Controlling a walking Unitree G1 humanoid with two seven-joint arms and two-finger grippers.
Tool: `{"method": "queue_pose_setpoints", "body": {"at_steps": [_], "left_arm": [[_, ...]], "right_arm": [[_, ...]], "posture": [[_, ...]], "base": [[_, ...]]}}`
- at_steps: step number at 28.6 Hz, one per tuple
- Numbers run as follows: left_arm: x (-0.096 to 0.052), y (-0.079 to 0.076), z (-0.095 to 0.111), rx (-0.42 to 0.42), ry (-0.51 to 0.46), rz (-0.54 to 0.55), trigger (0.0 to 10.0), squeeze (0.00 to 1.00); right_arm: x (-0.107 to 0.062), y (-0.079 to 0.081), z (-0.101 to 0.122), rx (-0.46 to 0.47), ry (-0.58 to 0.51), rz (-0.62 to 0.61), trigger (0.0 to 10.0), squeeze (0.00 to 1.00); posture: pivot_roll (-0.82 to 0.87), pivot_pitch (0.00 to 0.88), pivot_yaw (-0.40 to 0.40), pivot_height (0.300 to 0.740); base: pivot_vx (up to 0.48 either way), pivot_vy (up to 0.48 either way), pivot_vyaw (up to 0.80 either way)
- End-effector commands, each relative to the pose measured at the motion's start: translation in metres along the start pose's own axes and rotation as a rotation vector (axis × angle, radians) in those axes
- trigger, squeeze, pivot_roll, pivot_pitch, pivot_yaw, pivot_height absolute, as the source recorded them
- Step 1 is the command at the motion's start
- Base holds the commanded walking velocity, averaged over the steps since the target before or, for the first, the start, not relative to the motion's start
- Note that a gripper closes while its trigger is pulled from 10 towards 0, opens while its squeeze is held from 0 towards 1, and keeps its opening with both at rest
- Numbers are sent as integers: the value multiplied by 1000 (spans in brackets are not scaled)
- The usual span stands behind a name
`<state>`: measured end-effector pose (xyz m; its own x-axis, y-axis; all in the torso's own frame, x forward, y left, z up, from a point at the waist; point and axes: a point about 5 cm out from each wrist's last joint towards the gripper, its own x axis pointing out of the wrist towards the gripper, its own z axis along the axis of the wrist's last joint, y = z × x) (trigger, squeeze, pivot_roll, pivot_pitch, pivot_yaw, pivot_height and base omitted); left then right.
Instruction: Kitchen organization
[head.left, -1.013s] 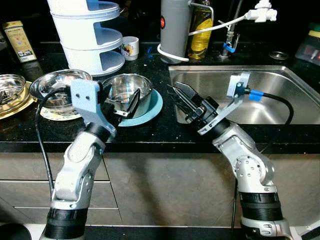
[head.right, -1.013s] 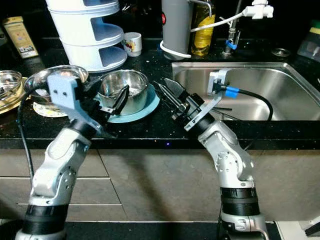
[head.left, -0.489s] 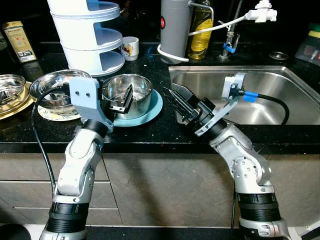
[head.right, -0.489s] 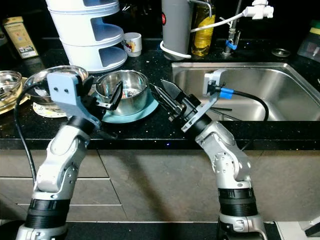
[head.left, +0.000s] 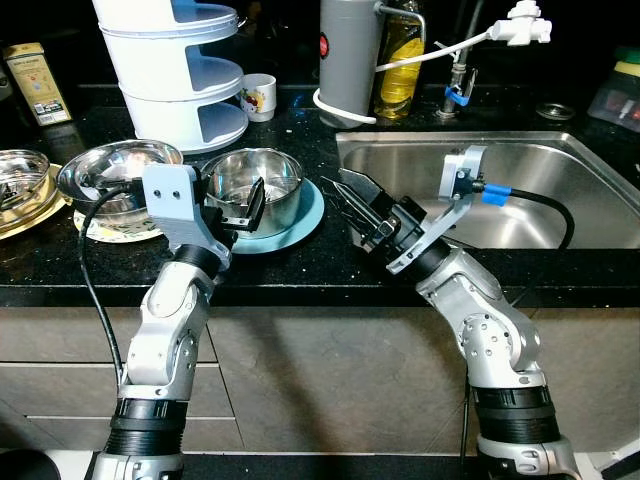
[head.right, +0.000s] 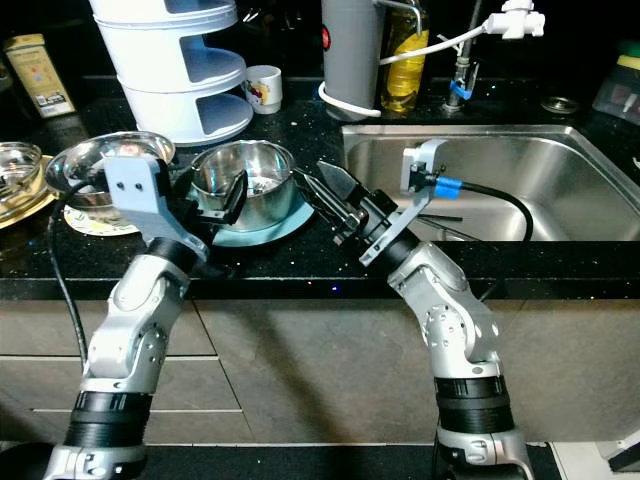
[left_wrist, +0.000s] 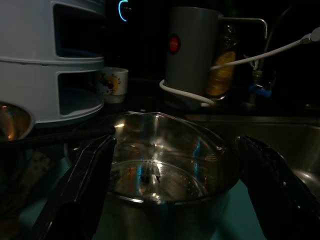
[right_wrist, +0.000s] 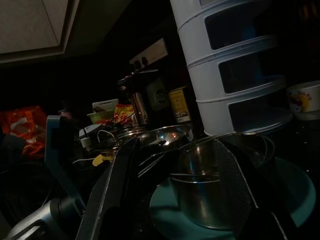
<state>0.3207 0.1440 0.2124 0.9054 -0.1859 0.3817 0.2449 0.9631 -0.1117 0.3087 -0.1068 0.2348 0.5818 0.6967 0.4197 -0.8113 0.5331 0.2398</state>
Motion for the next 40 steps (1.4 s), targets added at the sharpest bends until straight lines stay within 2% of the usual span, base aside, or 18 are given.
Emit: {"method": "queue_pose_setpoints", "body": {"at_steps": [1, 7, 10, 14, 16, 19, 23, 24, 25, 26, 27, 28, 40], "left_arm": [[5, 1, -1, -1, 1, -2, 10000, 0], [7, 4, -3, 23, 17, 6, 10000, 0], [11, 6, -5, 61, 25, 17, 10000, 0], [11, 7, -6, 58, 30, 20, 10000, 0], [11, 7, -8, 58, 39, 19, 10000, 0], [12, 6, -10, 26, 43, 17, 10000, 0], [14, 1, -11, 29, 51, -5, 10000, 0], [15, 0, -12, 35, 58, -12, 8118, 0], [15, 0, -13, 46, 64, -18, 8118, 0], [15, 0, -14, 49, 66, -19, 2627, 0], [15, 0, -14, 49, 66, -19, 2627, 0], [15, 0, -14, 52, 68, -17, 0, 0], [11, 7, -18, 56, 83, 11, 0, 0]], "right_arm": [[1, 3, 1, -19, 4, 8, 10000, 0], [1, 7, -2, -6, 8, 15, 10000, 0], [-1, 9, -7, 6, 22, 23, 10000, 0], [-5, 9, -10, -7, 47, 38, 10000, 0], [-13, 8, -13, -51, 99, 49, 10000, 0], [-16, 6, -11, -55, 98, 30, 10000, 0], [-17, 6, -11, -63, 101, 32, 10000, 0], [-18, 7, -11, -64, 101, 33, 10000, 0], [-18, 7, -12, -64, 102, 34, 10000, 0], [-18, 8, -12, -66, 103, 36, 10000, 0], [-18, 8, -12, -66, 103, 36, 10000, 0], [-18, 8, -11, -68, 103, 37, 10000, 0], [-15, 8, -9, -83, 96, 35, 10000, 0]], "posture": [[-14, 0, -1, 740], [-7, 0, -2, 740], [5, 0, -5, 740], [6, 0, -3, 740], [2, 0, 1, 740], [-2, 0, 5, 740], [-3, 0, 7, 740], [-3, 0, 7, 740], [-3, 0, 7, 740], [-3, 0, 9, 740], [-3, 0, 9, 740], [-3, 0, 9, 740], [-1, 0, 4, 740]], "base": [[0, 0, 0], [0, 0, 0], [0, 0, 0], [0, 0, 0], [0, 0, 0], [0, 0, 0], [0, 0, 0], [0, 0, 0], [0, 0, 0], [0, 0, 0], [0, 0, 0], [0, 0, 0], [0, 0, 0]]}}
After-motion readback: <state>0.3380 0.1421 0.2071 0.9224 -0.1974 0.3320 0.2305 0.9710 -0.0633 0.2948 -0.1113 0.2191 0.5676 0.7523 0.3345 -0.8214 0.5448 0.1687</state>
